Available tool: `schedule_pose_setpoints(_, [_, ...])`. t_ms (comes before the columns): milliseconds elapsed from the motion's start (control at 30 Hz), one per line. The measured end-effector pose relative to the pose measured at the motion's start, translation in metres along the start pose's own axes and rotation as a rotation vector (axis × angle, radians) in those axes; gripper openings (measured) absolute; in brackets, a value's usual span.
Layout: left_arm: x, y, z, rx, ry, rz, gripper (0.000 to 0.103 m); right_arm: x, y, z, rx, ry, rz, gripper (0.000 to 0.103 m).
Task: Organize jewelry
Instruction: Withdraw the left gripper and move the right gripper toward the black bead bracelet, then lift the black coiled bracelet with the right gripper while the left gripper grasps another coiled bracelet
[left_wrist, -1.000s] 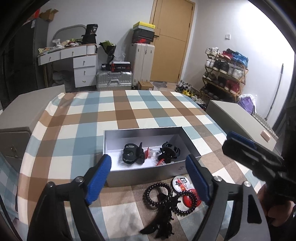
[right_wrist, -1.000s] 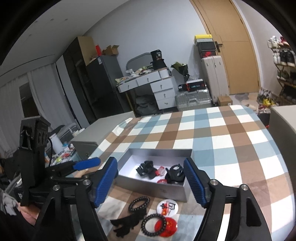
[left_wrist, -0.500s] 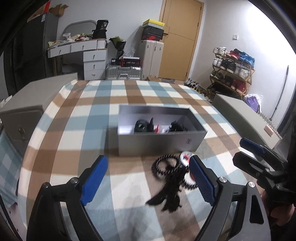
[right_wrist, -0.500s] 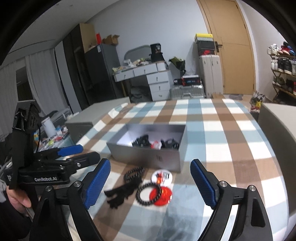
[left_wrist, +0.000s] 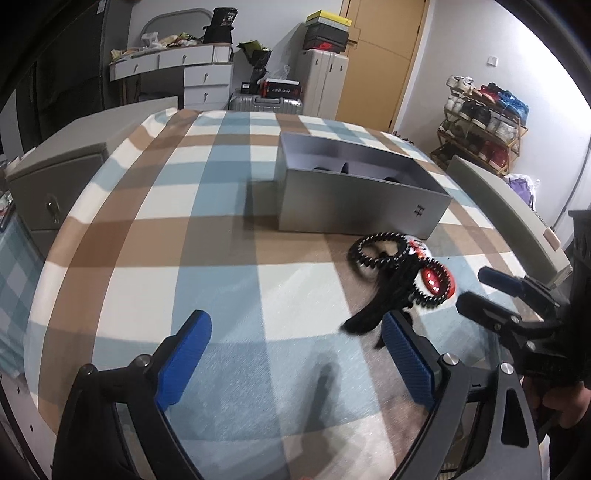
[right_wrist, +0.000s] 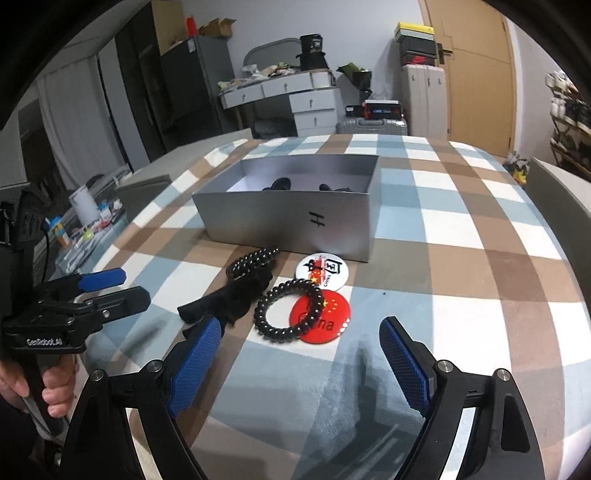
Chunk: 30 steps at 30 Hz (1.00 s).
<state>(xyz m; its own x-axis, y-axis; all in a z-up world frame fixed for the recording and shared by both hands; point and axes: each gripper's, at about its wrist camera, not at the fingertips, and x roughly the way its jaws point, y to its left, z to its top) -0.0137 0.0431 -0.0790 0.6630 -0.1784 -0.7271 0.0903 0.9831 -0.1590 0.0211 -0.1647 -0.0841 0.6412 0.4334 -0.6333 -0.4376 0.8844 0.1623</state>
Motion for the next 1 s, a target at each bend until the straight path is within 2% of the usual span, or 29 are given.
schedule_pose_setpoints(267, [-0.001,0.007,-0.005,-0.011,0.008,-0.002,0.091,0.018,0.002,0.01,0.031,0.046,0.009,0.069])
schedule_pose_setpoints(400, [-0.004,0.01,-0.006,-0.014,0.0,0.003,0.091,0.023,0.002,0.011,0.04,0.06,-0.004,0.049])
schedule_pose_setpoints(567, [-0.004,0.012,-0.007,-0.024,0.008,0.005,0.091,0.024,0.004,0.012,0.011,0.065,-0.058,0.029])
schedule_pose_setpoints(633, [-0.005,0.012,-0.007,-0.026,0.009,0.002,0.091,0.024,0.006,0.011,-0.011,0.067,-0.096,0.018])
schedule_pose_setpoints(700, [-0.006,0.011,-0.007,-0.023,0.007,0.002,0.091,0.024,0.008,0.01,-0.033,0.067,-0.122,0.013])
schedule_pose_setpoints(867, [-0.008,0.009,-0.008,-0.022,0.01,0.006,0.091,0.024,0.006,0.01,-0.026,0.065,-0.14,0.009])
schedule_pose_setpoints(1000, [-0.012,0.008,-0.006,-0.027,0.011,0.0,0.091,0.019,-0.001,0.009,0.027,0.055,-0.102,0.009])
